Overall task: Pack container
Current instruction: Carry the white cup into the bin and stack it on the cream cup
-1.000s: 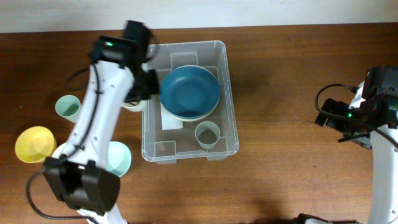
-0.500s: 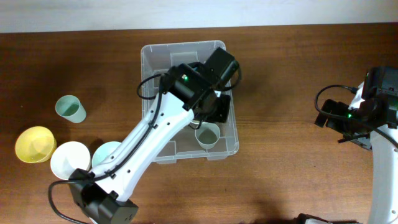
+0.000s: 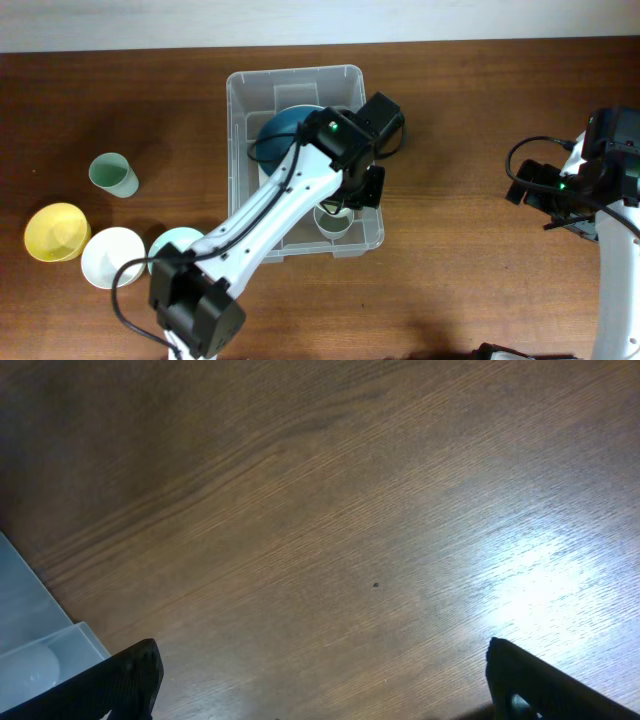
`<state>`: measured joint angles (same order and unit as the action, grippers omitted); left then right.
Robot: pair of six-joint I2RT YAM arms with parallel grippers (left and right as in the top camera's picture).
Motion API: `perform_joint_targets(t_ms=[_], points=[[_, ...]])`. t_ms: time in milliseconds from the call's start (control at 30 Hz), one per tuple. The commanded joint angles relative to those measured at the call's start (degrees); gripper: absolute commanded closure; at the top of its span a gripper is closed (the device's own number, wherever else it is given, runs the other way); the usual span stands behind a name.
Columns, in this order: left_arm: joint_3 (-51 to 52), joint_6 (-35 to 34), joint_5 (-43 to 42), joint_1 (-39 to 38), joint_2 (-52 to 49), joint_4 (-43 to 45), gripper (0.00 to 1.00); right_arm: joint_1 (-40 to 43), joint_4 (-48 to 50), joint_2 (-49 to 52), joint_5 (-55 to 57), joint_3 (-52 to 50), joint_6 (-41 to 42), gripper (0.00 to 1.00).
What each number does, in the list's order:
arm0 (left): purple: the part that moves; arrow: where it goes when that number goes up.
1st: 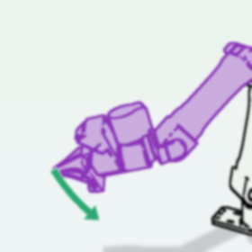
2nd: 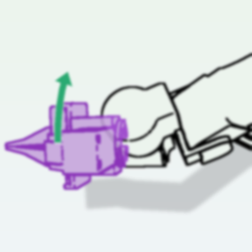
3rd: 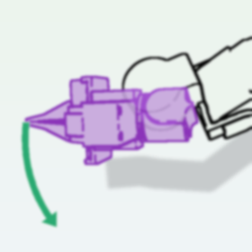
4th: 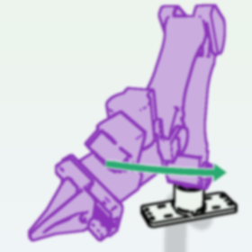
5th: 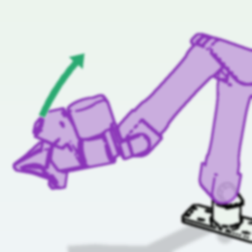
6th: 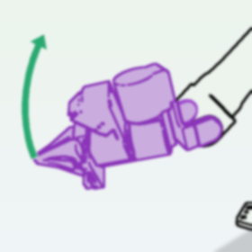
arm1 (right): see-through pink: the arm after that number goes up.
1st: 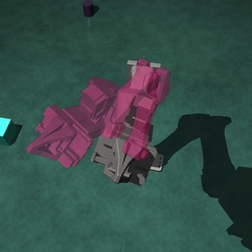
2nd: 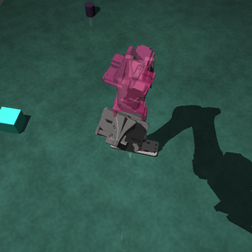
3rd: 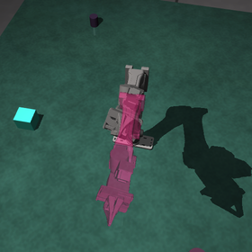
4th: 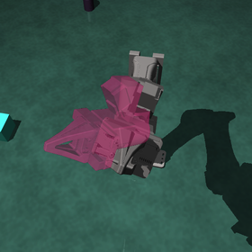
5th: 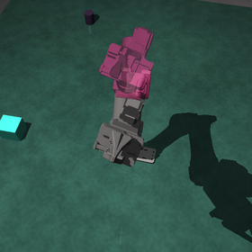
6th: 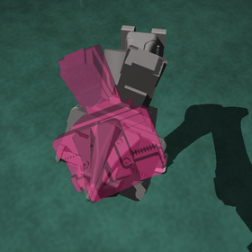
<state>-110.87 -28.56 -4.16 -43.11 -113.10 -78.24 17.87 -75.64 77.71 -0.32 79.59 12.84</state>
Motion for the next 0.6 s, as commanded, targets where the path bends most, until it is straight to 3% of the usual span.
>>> perform_joint_targets(t_ms=[0,200,267,300,433,567], points=[[0.8,-0.7,-0.8,0.0,-1.9,-0.7,0.99,0.2,0.0,-0.7,-0.6,0.8,-0.4,0.01],[0.8,-0.7,-0.4,0.0,-2.3,-0.6,0.95,0.2,0.0,-0.7,-0.6,0.8,-0.4,0.01],[0.8,-0.7,-0.4,0.0,-2.3,-0.6,0.58,0.2,0.0,-0.7,-0.6,0.8,-0.4,0.01],[0.8,-0.6,-0.4,0.0,-2.3,-0.6,0.46,0.2,0.0,-0.7,-0.6,0.8,-0.4,0.01],[0.8,1.4,-0.2,0.2,-2.3,-0.4,0.43,0.2,0.0,-0.7,-0.6,0.8,-0.4,0.01],[-2.5,1.6,6.9,3.7,-1.6,-3.2,0.42,0.2,-0.1,-0.7,-0.6,0.8,-0.4,0.01]])
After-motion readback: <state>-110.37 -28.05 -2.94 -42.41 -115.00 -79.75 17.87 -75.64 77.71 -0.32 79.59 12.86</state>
